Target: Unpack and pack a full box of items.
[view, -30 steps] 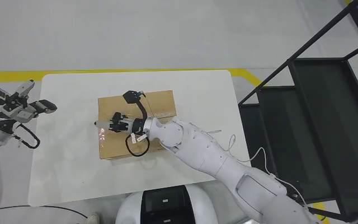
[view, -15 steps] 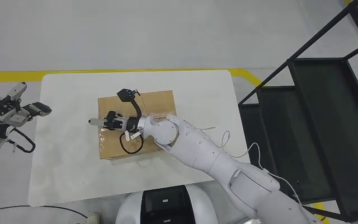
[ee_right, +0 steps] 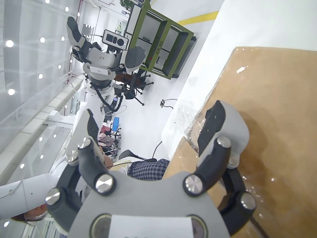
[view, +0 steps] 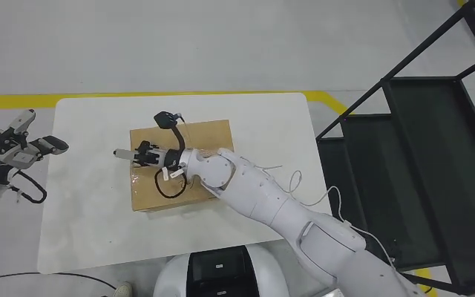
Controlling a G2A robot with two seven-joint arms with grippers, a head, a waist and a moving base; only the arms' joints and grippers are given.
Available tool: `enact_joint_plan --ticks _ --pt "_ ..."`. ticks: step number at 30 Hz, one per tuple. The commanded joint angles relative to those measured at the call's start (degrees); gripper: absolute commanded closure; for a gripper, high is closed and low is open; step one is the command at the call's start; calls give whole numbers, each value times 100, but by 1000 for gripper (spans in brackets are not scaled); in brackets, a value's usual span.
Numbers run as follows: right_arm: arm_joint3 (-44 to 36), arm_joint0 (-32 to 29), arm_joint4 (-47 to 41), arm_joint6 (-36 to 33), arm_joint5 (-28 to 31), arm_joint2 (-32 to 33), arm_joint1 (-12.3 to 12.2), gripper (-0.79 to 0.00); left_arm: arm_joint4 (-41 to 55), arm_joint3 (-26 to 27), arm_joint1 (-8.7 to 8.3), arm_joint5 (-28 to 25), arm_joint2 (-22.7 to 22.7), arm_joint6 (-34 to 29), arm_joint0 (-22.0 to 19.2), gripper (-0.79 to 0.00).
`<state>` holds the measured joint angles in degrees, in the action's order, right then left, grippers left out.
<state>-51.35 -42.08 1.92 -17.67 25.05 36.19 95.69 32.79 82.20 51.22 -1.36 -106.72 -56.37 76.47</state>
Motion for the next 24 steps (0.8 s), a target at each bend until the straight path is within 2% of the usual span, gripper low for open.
enact_joint_plan --ticks 1,7,14,19,24 --pt "-162 -153 140 149 65 182 -88 -785 -4 9 0 3 30 11 -12 -785" --pt "-1384 -1235 869 637 21 1158 -574 -785 -21 53 12 -15 166 97 -32 -785" --pt "-4010 -3393 1757 771 -655 2827 -1155 -785 -66 143 29 12 355 219 -51 -785" --pt "-5050 -4384 1860 855 -853 3654 -1328 -785 -62 207 49 50 531 313 -125 -785" --pt "-5299 -4811 1744 1134 -778 4111 -1393 -785 -29 195 69 71 685 398 -200 -785"
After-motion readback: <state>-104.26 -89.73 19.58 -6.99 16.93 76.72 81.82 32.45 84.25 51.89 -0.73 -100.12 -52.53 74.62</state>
